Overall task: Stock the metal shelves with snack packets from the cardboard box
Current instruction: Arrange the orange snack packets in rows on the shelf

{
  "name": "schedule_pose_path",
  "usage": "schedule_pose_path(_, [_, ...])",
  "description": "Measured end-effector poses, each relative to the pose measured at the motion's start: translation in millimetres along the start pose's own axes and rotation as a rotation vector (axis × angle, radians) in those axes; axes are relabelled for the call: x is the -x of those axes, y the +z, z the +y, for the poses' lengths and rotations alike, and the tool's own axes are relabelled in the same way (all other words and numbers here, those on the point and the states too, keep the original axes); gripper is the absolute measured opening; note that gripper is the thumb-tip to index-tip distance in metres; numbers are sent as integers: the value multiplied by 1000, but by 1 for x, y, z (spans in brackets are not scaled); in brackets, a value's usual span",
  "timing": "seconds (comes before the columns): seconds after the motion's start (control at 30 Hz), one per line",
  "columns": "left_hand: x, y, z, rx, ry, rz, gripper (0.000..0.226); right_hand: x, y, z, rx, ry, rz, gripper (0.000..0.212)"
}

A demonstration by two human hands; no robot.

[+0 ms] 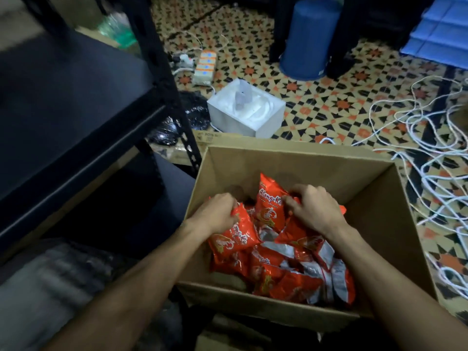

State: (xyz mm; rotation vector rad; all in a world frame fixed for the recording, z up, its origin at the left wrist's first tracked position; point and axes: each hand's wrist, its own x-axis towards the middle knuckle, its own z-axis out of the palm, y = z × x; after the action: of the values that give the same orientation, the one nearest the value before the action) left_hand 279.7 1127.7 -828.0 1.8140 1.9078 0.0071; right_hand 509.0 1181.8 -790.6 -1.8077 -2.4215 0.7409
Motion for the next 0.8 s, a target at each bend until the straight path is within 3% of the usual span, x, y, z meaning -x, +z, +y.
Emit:
schedule_pose_path(0.3, [117, -85, 13, 322, 209, 402, 15, 43, -70, -82, -184, -262, 281, 24])
schedule_pose_path(0.43, [175, -135, 6, 332, 188, 626, 15, 62, -109, -144, -233, -442, 387, 16])
schedule_pose_path(0.6, [242, -180, -3, 388, 101, 727, 17, 86, -141, -219, -291, -646, 415, 20])
schedule_pose_path(0.8, [316, -212, -29, 637, 19, 859, 14, 103, -163, -302, -465, -768, 326, 22])
